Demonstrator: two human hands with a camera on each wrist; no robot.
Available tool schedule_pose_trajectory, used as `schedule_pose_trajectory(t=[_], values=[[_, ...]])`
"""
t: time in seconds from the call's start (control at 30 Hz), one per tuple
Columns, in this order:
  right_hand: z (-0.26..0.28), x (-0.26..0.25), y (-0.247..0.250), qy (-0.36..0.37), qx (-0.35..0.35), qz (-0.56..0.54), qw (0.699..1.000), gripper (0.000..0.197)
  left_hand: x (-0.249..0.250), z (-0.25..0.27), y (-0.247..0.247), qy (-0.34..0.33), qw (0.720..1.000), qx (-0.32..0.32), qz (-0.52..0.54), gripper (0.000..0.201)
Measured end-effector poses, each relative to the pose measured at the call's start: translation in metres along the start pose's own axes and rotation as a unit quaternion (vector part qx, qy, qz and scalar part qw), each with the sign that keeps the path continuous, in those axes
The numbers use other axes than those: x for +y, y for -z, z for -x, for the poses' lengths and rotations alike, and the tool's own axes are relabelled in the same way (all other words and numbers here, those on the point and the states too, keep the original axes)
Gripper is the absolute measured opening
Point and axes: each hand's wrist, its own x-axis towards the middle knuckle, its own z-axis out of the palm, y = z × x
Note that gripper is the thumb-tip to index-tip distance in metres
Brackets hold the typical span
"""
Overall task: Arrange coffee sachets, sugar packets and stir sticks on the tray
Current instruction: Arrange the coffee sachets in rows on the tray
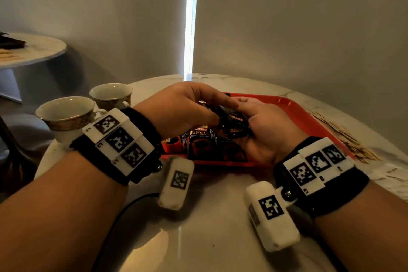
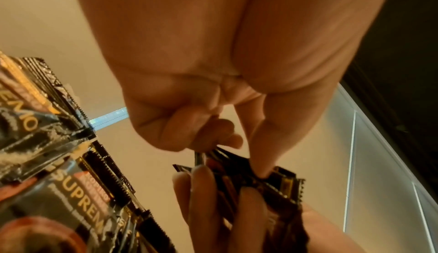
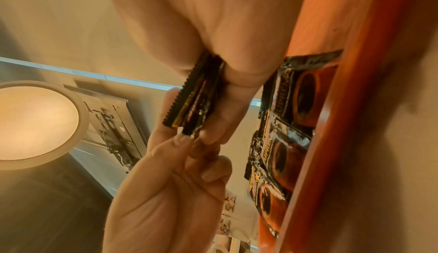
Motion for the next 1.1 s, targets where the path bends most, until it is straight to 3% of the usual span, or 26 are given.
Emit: schedule_pose_trajectory(t=[0.23,0.63,0.83,1.1], values=[[0.002,-0.001,-0.002,-0.014,-0.005,-0.018,1.000,0.037,-0.001,0.000,0.000,0.007,1.000,0.008,-0.009,0.025],[0.000,-0.001,0.001,-0.005,0.017,-0.056,0.998,0.036,0.001,0.000,0.002,-0.009,0.997,0.076,-0.026,0.032],[0.000,-0.002,0.003,0.010,0.036,-0.053,0.998,0.031,-0.002,-0.001,0.006,-0.041,0.992,0.121,0.012,0.012],[0.003,-0.004,0.000,0.002,0.043,-0.055,0.998,0.026,-0.001,-0.001,0.007,-0.066,0.979,0.174,0.083,0.019]])
